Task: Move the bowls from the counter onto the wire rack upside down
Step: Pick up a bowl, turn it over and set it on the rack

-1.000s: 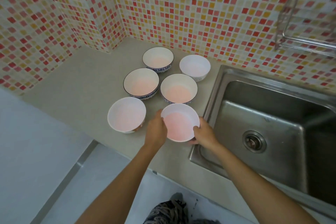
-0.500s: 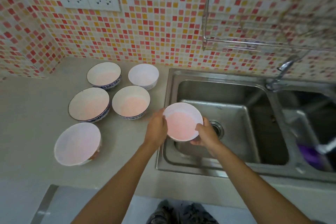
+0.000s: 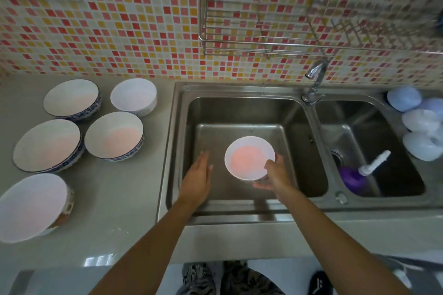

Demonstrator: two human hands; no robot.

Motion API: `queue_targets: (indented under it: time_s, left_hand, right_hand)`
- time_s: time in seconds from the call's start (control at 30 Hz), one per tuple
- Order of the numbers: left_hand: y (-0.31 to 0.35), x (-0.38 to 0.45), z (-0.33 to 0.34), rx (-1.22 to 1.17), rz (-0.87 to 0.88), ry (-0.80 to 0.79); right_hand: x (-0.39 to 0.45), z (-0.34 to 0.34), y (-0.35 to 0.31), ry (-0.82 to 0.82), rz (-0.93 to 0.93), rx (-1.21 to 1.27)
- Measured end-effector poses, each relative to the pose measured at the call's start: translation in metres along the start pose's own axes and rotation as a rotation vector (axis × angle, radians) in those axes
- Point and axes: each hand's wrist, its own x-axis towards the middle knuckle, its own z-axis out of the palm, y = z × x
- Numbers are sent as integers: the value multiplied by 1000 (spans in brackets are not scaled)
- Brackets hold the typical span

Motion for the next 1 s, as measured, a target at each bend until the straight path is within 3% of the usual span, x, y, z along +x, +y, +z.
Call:
queue_targets:
  time_s: [0.17, 0.3, 0.77, 1.0]
  left_hand:
    - [-27, -24, 20, 251, 30, -142]
    - [-32, -29, 23, 345, 16, -143]
    - [-33, -28, 23, 451, -20, -69]
    - [-34, -27, 23, 451, -16, -74]
  right_hand:
    - [11, -17, 8, -33, 49, 143]
    - [19, -20, 15, 5, 50, 160]
    - [32, -14, 15, 32, -5, 11]
    - [44, -14, 15, 83, -137, -150]
